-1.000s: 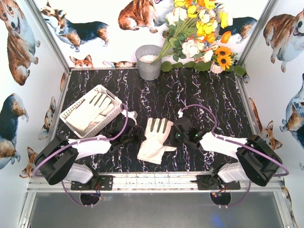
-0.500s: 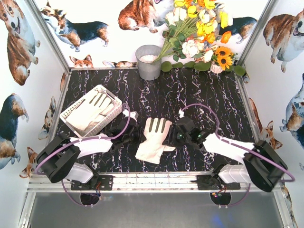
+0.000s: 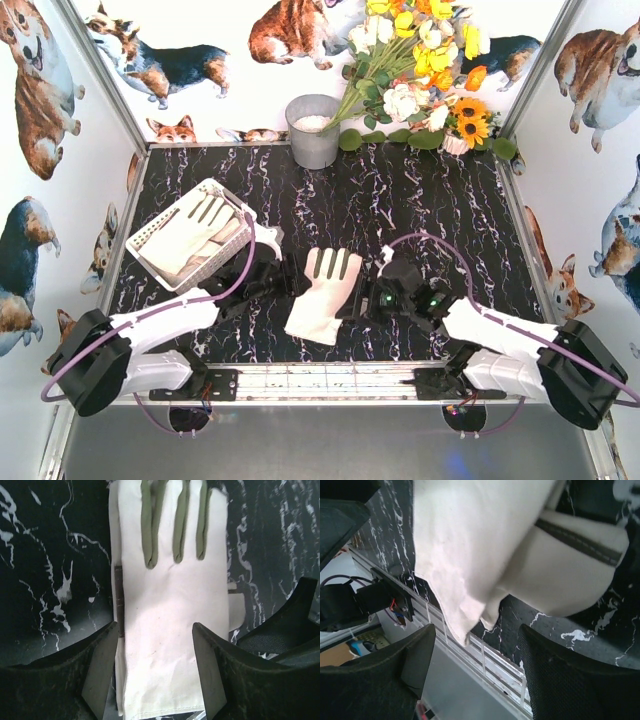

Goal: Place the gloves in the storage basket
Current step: Pair the glove with the glove, then pick up the glove from the center of the board.

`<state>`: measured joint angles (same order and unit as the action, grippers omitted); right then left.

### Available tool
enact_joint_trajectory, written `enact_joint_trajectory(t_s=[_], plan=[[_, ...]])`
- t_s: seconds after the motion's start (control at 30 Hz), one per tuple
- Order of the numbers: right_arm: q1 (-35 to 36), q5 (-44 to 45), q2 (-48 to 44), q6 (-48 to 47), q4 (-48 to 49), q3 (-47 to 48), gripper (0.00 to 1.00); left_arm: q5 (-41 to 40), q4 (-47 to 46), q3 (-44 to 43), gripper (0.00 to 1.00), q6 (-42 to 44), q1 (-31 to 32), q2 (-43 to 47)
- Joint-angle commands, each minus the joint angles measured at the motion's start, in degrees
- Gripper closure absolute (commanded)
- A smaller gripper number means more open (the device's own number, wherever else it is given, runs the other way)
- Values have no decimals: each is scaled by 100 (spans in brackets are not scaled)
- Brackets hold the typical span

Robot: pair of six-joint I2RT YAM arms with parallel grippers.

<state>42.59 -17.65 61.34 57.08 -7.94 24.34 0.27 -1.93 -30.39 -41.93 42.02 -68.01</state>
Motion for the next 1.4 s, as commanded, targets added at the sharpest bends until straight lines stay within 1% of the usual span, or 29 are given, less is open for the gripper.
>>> enact_joint_trajectory(t_s=[0.0,0.1,0.17,0.33,0.43,0.47,0.6,0.83,0.9,0.97,1.03,1.13,1.23,1.27,1.37], plan=[[104,-220,156,765,1120,-336,31,192,-81,209,46,-52,-27,-133],[118,-230,480,932,1491,-469,31,255,-175,218,48,-72,-42,-316],[127,-202,671,981,1623,-494,31,253,-205,218,52,-48,-59,-429],[144,-186,1045,1112,2000,-606,34,217,-193,239,65,-26,-89,-693],[153,-198,1260,1211,2266,-672,35,290,-269,309,75,-62,-88,-833],[161,-223,1325,1254,2363,-679,39,321,-305,347,78,-87,-89,-873],[234,-277,1615,1359,2595,-667,43,385,-496,493,83,-199,-84,-945],[292,-265,2063,1476,2996,-746,48,428,-633,597,86,-291,-88,-956],[294,-276,2179,1494,3120,-741,49,455,-673,605,86,-313,-81,-939],[294,-250,2258,1518,3223,-742,52,485,-690,600,87,-323,-86,-922],[296,-241,2293,1557,3347,-744,59,534,-743,626,86,-365,-89,-868],[294,-280,2205,1573,3424,-715,75,537,-775,682,81,-407,-86,-706],[287,-303,1995,1603,3381,-673,96,562,-796,769,73,-472,-103,-533],[285,-311,1906,1598,3325,-653,100,643,-850,808,69,-519,-115,-487],[257,-360,1678,1544,3108,-565,100,939,-1230,1034,56,-769,-208,-327]])
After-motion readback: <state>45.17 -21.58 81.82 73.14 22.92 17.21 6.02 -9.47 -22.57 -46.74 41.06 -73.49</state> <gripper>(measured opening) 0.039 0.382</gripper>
